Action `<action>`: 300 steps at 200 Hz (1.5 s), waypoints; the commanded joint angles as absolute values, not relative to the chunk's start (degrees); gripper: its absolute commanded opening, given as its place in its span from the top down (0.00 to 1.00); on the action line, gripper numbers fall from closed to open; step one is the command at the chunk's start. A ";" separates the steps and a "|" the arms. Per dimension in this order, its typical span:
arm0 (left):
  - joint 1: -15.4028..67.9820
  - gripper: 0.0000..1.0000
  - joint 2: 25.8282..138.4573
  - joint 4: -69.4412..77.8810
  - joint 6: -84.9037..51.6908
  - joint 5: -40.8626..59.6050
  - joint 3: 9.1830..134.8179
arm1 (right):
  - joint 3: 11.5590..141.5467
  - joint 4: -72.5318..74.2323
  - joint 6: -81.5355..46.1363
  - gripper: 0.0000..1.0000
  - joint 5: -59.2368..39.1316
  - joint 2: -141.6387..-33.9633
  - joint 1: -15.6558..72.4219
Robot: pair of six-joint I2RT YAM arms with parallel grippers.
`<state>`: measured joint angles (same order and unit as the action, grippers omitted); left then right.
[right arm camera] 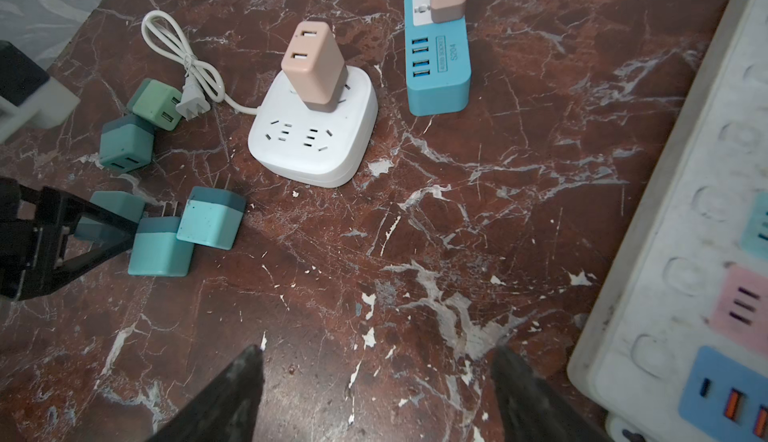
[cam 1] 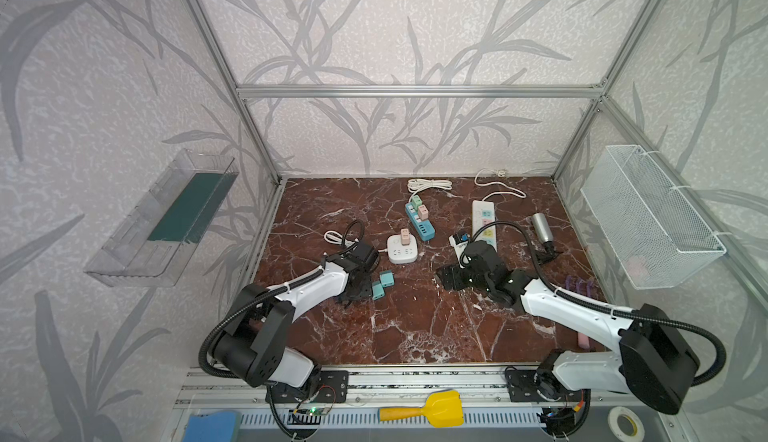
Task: Insert the plug
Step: 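Grasp a teal adapter with the left gripper and lift it, then bring teal adapter to right gripper while right gripper closes on it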
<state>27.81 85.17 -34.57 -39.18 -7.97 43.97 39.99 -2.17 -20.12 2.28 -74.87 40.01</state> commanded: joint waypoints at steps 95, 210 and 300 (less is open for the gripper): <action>28.12 0.63 84.54 -37.68 -39.03 -12.96 45.42 | 39.99 -3.56 -21.31 0.16 1.96 -72.01 38.97; 32.07 0.92 65.93 -10.68 0.79 1.48 59.63 | 48.89 -17.73 -17.06 0.31 5.62 -66.56 38.32; 33.54 1.00 70.89 45.43 24.64 23.53 33.48 | 60.26 -29.77 -11.46 0.34 0.09 -56.82 38.53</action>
